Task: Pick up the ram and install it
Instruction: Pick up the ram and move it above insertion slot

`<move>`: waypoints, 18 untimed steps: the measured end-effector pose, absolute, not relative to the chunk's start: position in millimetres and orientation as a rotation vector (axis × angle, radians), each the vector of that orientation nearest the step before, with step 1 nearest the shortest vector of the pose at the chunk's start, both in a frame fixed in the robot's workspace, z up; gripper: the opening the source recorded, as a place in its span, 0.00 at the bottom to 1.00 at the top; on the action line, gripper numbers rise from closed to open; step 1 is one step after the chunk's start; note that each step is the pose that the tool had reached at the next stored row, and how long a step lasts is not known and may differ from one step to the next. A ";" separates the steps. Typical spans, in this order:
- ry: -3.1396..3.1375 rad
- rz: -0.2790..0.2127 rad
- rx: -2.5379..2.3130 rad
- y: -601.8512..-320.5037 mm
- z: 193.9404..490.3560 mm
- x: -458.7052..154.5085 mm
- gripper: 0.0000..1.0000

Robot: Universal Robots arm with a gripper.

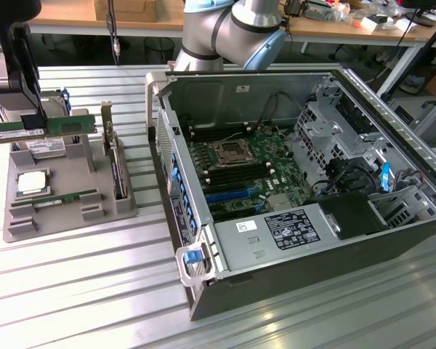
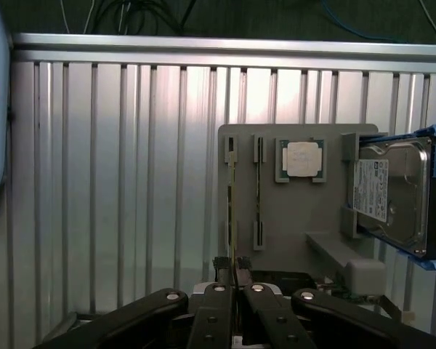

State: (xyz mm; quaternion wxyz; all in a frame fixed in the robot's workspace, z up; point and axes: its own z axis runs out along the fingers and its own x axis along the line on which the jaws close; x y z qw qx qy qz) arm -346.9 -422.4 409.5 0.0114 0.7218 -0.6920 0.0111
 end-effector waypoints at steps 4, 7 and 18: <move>-2.158 0.035 2.251 -422.3 409.4 -345.8 0.12; -2.158 0.036 2.251 -422.2 409.5 -344.6 0.12; -2.157 0.038 2.250 -422.1 409.5 -339.3 0.12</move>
